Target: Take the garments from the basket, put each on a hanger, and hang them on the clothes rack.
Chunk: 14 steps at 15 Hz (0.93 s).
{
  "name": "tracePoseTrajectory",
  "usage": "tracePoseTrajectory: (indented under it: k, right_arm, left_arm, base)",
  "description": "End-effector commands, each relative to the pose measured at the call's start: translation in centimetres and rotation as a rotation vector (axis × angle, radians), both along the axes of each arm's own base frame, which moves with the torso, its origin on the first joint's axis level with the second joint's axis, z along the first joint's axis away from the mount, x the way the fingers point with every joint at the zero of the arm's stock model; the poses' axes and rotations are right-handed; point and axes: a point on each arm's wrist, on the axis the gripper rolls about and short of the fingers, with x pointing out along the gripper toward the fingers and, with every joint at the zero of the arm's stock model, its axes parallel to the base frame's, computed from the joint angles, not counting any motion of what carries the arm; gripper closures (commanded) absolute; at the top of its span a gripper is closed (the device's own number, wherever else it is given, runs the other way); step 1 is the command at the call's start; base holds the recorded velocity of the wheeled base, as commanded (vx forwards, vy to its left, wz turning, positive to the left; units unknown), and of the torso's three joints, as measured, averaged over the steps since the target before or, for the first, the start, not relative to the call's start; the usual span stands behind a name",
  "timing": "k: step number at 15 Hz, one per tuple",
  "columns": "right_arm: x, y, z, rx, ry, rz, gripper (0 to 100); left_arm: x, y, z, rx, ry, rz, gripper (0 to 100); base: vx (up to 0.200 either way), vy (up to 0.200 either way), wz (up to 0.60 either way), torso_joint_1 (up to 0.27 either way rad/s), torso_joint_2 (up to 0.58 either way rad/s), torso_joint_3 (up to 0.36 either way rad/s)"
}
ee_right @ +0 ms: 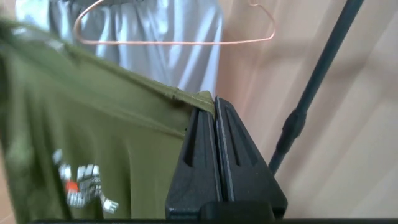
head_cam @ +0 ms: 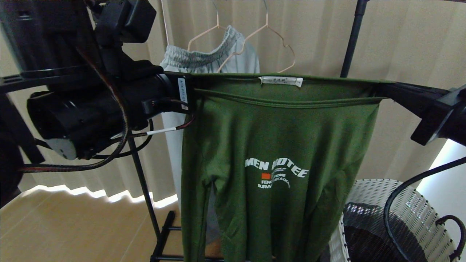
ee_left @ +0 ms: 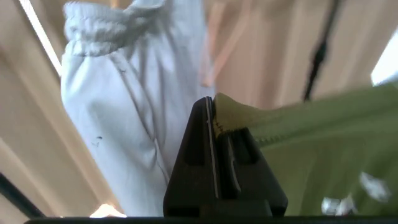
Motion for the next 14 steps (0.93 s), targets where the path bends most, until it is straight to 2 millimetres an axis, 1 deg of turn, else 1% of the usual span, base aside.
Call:
tracePoseTrajectory:
  k: [1,3,5,7,9,10,11,12,14]
  right_arm:
    - [-1.3,-0.2,-0.1,0.006,-0.012,0.027,100]
    - [-1.7,0.0,-0.4,0.004,-0.008,0.05,100]
    - [-1.8,0.0,-0.5,0.002,-0.004,0.052,100]
    - [-1.2,0.2,-0.5,-0.003,0.003,0.044,100]
    - [-0.1,0.3,-0.5,-0.006,0.011,0.02,100]
    - [1.4,0.3,-0.8,-0.013,0.026,-0.02,100]
    - [2.1,0.3,-0.7,-0.013,0.027,-0.031,100]
    - [3.4,0.5,-0.5,-0.005,0.027,-0.049,100]
    - [5.3,1.1,-0.4,0.031,0.016,-0.056,100]
  left_arm:
    - [1.7,-1.2,-1.0,0.004,0.023,0.016,100]
    - [2.0,-1.5,-1.2,0.006,0.028,0.016,100]
    - [2.2,-1.6,-1.2,0.004,0.026,0.015,100]
    - [2.1,-1.5,-1.3,0.006,0.03,0.015,100]
    - [1.3,-1.0,-0.9,0.002,0.023,0.015,100]
    - [0.3,-0.2,-0.5,0.009,0.032,0.013,100]
    - [-0.3,0.3,-0.3,0.013,0.037,0.01,100]
    - [-1.5,1.1,0.0,0.023,0.052,-0.01,100]
    - [-3.0,2.0,-0.2,0.039,0.064,-0.065,100]
  base:
    - [0.0,0.0,0.0,0.0,0.0,0.0]
    - [0.0,0.0,0.0,0.0,0.0,0.0]
    - [0.0,0.0,0.0,0.0,0.0,0.0]
    - [0.0,0.0,0.0,0.0,0.0,0.0]
    - [0.0,0.0,0.0,0.0,0.0,0.0]
    - [0.0,0.0,0.0,0.0,0.0,0.0]
    - [0.0,0.0,0.0,0.0,0.0,0.0]
    - [0.0,0.0,0.0,0.0,0.0,0.0]
    - [0.0,0.0,0.0,0.0,0.0,0.0]
